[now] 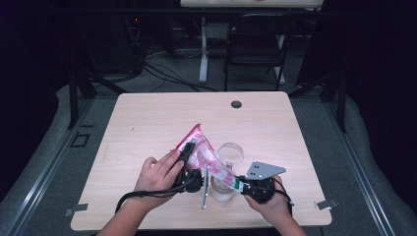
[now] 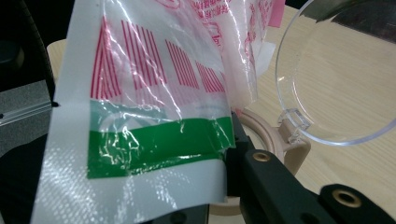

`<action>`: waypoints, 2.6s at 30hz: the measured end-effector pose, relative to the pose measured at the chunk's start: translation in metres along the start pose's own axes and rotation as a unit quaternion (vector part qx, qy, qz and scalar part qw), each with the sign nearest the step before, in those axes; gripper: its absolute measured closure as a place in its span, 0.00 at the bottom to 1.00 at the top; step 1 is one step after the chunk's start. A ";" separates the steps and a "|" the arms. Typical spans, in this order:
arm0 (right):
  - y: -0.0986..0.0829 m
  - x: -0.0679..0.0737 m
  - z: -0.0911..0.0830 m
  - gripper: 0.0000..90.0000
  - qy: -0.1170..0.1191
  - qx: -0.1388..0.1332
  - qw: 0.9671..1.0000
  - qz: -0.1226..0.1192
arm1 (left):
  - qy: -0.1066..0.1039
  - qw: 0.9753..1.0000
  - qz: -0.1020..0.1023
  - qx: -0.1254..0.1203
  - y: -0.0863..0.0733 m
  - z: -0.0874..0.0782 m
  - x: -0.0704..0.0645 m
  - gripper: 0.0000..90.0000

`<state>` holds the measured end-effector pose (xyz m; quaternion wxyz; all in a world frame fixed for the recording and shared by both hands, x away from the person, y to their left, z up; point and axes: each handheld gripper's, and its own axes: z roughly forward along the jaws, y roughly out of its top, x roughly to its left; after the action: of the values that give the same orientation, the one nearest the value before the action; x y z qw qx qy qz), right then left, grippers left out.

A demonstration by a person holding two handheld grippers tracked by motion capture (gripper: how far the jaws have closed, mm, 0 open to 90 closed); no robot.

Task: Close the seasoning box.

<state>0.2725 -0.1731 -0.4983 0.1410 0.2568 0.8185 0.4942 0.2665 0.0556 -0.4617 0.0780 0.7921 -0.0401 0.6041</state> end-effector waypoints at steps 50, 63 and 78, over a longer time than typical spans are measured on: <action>-0.003 -0.003 0.004 1.00 -0.003 0.010 1.000 0.004 | 0.008 1.000 -0.004 -0.007 0.002 -0.001 0.000 0.78; -0.004 -0.005 0.005 1.00 -0.007 0.011 1.000 0.006 | 0.012 1.000 -0.001 -0.013 0.003 -0.001 0.000 0.78; -0.005 -0.005 0.007 1.00 -0.006 0.012 1.000 0.010 | 0.009 1.000 -0.001 -0.010 0.004 -0.002 0.001 0.78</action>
<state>0.2785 -0.1730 -0.5063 0.1380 0.2696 0.8211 0.4839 0.2642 0.0518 -0.4603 0.0869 0.7860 -0.0446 0.6105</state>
